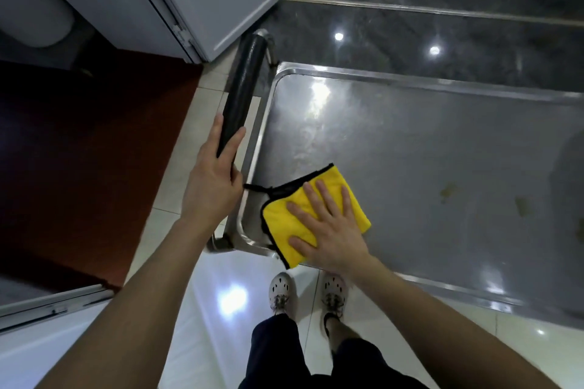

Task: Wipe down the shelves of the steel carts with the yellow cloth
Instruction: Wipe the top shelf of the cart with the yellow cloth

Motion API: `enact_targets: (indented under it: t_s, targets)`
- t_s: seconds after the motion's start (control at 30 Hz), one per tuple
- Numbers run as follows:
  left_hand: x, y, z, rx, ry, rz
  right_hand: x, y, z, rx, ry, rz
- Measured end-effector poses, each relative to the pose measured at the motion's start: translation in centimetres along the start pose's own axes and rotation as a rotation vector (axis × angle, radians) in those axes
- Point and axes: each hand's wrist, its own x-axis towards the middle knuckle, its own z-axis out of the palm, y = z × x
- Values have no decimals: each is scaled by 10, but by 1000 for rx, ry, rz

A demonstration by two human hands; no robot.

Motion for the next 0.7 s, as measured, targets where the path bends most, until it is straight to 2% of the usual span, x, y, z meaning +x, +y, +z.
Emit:
enact_targets:
  t_s: [0.13, 0.3, 0.4, 0.5, 0.6, 0.7]
  targets:
    - [0, -2, 3, 8, -1, 5, 28, 78, -27, -86, 20, 173]
    - [2, -3, 7, 28, 10, -18, 172, 139, -49, -54, -18, 522]
    - [3, -5, 7, 32, 25, 1, 262, 115, -35, -46, -50, 506]
    - [3, -7, 6, 45, 40, 18, 301, 71, -19, -47, -54, 455]
    - [3, -9, 5, 47, 38, 19, 284, 44, -13, -15, -24, 473]
    - [6, -6, 3, 46, 24, 8, 222, 7, -7, -9, 11, 408]
